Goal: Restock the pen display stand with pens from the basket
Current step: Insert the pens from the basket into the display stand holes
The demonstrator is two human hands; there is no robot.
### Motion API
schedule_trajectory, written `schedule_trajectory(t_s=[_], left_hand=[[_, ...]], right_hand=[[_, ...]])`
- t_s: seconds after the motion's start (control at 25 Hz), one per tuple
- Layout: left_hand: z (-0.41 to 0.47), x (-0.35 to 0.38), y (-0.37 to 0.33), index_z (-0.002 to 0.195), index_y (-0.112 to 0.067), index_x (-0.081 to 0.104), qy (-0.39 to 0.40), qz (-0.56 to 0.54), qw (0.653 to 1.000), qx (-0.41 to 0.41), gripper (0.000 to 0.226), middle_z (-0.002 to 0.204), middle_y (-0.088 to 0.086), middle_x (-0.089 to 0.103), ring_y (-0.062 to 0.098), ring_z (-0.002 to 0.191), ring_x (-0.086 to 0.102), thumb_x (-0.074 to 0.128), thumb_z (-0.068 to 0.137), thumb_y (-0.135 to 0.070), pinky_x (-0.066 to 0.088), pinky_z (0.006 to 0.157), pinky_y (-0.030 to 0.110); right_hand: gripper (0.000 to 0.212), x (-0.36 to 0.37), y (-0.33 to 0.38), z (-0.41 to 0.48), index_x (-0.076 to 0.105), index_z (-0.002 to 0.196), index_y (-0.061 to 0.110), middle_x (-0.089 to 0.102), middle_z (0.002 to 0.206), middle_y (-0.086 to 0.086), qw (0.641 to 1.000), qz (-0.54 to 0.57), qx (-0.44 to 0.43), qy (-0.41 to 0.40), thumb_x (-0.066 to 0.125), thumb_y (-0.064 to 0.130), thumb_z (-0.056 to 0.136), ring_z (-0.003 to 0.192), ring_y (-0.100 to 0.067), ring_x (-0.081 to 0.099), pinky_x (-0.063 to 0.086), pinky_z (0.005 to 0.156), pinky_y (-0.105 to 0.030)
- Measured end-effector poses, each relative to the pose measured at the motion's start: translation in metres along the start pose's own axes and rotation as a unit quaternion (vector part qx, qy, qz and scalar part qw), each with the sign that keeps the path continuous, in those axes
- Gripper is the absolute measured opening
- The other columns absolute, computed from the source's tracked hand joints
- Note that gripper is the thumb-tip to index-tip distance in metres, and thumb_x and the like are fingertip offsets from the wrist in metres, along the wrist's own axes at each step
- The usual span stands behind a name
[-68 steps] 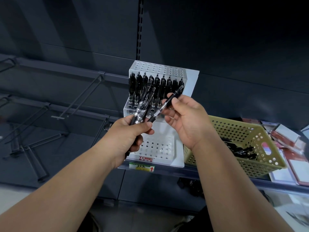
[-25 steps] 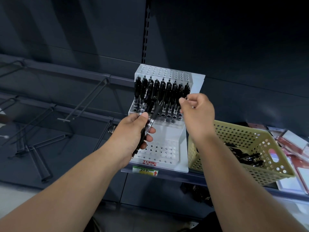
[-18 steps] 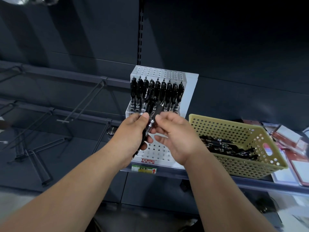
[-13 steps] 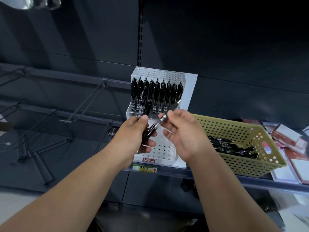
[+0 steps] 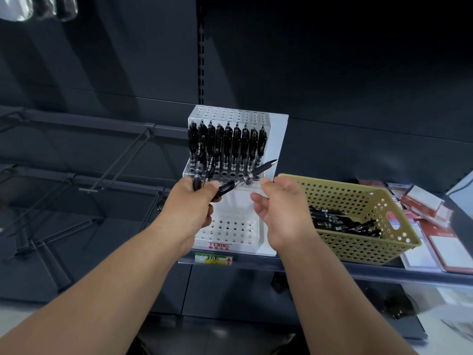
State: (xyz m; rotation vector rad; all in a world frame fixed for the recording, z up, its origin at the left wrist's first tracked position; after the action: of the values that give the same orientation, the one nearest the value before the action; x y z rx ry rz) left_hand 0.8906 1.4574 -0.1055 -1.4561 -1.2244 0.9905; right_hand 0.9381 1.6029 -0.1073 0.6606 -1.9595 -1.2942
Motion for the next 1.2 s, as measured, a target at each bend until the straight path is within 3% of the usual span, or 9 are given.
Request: schedule_trajectory(t_s=[0.08,0.2,0.36,0.6,0.68,0.76,0.84,1.0,1.2], left_hand=[[0.002,-0.001,-0.001,0.093,-0.01,0.052,-0.012,0.01,1.0,0.007,0.013,0.084,0.006,0.06,0.012,0.057,0.041,0.056,0.095,-0.022,0.039,0.049,0.023],[0.001,0.0,-0.001,0.09,-0.012,0.05,-0.017,0.03,0.999,0.022,0.013,0.083,0.007,0.061,0.013,0.056,0.042,0.057,0.095,-0.022,0.039,0.051,0.026],[0.0,0.002,-0.001,0.089,-0.012,0.048,-0.003,0.045,0.999,0.025,0.016,0.083,0.008,0.061,0.013,0.055,0.041,0.056,0.095,-0.024,0.038,0.048,0.024],[0.004,-0.001,0.002,0.09,-0.013,0.051,-0.001,0.013,1.0,-0.005,0.015,0.086,0.005,0.061,0.011,0.054,0.042,0.054,0.096,-0.026,0.037,0.048,0.024],[0.008,-0.004,0.002,0.086,-0.016,0.052,-0.006,-0.022,0.999,-0.029,0.012,0.083,0.004,0.06,0.012,0.054,0.041,0.052,0.096,-0.023,0.034,0.044,0.022],[0.014,-0.006,0.004,0.084,-0.017,0.05,-0.007,-0.048,0.998,-0.049,0.013,0.079,0.004,0.059,0.013,0.054,0.041,0.049,0.096,-0.018,0.031,0.039,0.021],[0.018,-0.006,0.004,0.085,-0.015,0.051,0.0,-0.06,0.997,-0.054,0.013,0.074,0.004,0.057,0.013,0.054,0.042,0.048,0.097,-0.016,0.032,0.037,0.02],[0.025,-0.003,0.004,0.096,-0.016,0.054,0.024,-0.05,0.997,-0.048,0.007,0.07,0.001,0.056,0.013,0.054,0.043,0.049,0.098,-0.02,0.035,0.04,0.021],[0.031,0.001,0.002,0.104,-0.016,0.053,0.034,-0.054,0.997,-0.039,0.009,0.071,0.0,0.057,0.012,0.053,0.043,0.05,0.098,-0.022,0.036,0.041,0.021]], right_hand=[[0.021,-0.003,0.002,-0.006,0.05,0.116,0.023,0.056,0.115,0.003,0.978,-0.159,-0.125,-0.051,0.057,0.018,0.097,0.086,-0.012,0.062,0.048,0.075,-0.021],[0.021,0.01,0.005,-0.016,0.061,0.117,0.023,0.047,0.122,0.015,0.883,-0.364,-0.295,0.038,0.053,0.018,0.099,0.089,-0.001,0.055,0.043,0.084,-0.014],[0.027,0.026,-0.002,-0.009,0.063,0.122,0.019,0.052,0.128,0.011,0.791,-0.482,-0.341,0.161,0.053,0.014,0.098,0.106,-0.003,0.053,0.042,0.096,-0.021],[0.021,0.024,0.001,0.003,0.066,0.114,0.025,0.061,0.106,0.009,0.746,-0.555,-0.334,0.152,0.054,0.021,0.098,0.089,-0.01,0.056,0.045,0.076,-0.025],[0.018,0.018,0.01,0.01,0.066,0.112,0.026,0.065,0.097,0.009,0.774,-0.545,-0.3,0.114,0.054,0.025,0.098,0.074,-0.01,0.059,0.047,0.064,-0.027],[0.015,0.013,0.022,0.017,0.065,0.11,0.025,0.064,0.088,0.01,0.851,-0.457,-0.244,0.088,0.055,0.025,0.098,0.057,-0.006,0.051,0.041,0.052,-0.024],[0.014,0.011,0.037,0.025,0.064,0.108,0.023,0.063,0.087,0.009,0.899,-0.37,-0.227,0.057,0.057,0.025,0.097,0.061,-0.002,0.052,0.045,0.058,-0.024],[0.007,0.017,0.065,0.04,0.063,0.096,0.02,0.062,0.085,0.004,0.919,-0.269,-0.289,0.007,0.056,0.019,0.096,0.065,-0.001,0.058,0.057,0.073,-0.029],[0.008,0.021,0.07,0.058,0.061,0.097,0.016,0.062,0.084,0.004,0.924,-0.23,-0.307,-0.001,0.053,0.015,0.097,0.066,0.001,0.061,0.057,0.073,-0.023]])
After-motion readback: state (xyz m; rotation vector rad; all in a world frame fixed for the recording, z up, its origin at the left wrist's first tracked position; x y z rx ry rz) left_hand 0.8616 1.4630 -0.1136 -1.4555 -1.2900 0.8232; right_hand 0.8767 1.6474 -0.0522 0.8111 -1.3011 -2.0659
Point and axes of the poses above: each hand's wrist, its own z-axis towards the middle knuckle, its own x-axis out of the palm, y = z × x, the point moved 3 cm from there along z, towards the middle knuckle
